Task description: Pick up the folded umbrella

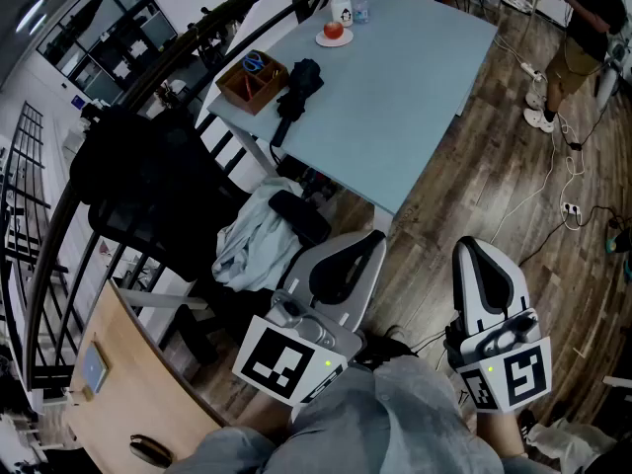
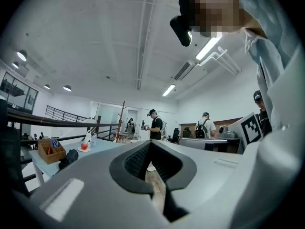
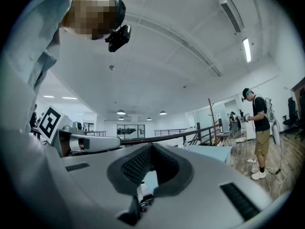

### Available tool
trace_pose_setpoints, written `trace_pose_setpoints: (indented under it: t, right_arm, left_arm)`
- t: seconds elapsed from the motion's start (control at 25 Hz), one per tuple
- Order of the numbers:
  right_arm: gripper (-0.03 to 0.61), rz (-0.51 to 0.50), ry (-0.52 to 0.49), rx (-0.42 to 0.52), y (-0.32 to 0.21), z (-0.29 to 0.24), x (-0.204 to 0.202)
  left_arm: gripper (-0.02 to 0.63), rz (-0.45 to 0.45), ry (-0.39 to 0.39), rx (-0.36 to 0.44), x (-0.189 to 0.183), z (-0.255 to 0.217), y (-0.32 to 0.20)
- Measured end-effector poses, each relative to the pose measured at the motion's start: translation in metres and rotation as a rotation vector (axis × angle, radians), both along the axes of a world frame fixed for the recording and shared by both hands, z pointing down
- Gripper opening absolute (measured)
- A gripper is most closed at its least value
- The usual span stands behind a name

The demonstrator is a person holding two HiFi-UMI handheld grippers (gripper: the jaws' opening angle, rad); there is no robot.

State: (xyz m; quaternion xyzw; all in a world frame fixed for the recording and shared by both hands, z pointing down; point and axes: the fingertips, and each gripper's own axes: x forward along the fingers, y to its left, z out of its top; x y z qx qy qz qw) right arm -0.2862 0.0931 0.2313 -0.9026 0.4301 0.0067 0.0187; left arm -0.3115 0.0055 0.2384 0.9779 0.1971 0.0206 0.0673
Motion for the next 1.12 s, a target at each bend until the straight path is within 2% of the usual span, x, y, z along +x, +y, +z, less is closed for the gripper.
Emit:
trace_pose_setpoints:
  t: [0.16, 0.32, 0.48, 0.8, 0.96, 1.12]
  right_arm:
    - [-0.002, -0.009, 0.006, 0.002, 0.004, -0.002, 0.001]
    - [-0.002, -0.022, 0.011, 0.003, 0.01, -0.002, 0.001]
    - [-0.002, -0.025, 0.015, 0.008, 0.019, -0.003, 0.005]
    - [-0.002, -0.023, -0.019, 0.053, 0.049, -0.002, 0.017]
    - [-0.002, -0.027, 0.027, 0.032, 0.065, -0.007, 0.018]
    - [-0.002, -0.016, 0.062, 0.026, 0.086, -0.013, 0.014]
  left_arm:
    - [0.005, -0.011, 0.02, 0.008, 0.001, -0.003, 0.004]
    - [0.005, -0.07, 0.073, -0.003, 0.003, -0.01, 0.0]
    - [0.005, -0.095, 0.069, -0.026, 0.005, -0.011, 0.002]
    - [0.005, -0.13, 0.072, -0.009, 0.01, -0.016, 0.023]
    - [0.005, -0.14, 0.088, 0.026, 0.014, -0.022, 0.04]
    - [0.005, -0.112, 0.098, 0.042, 0.018, -0.025, 0.067]
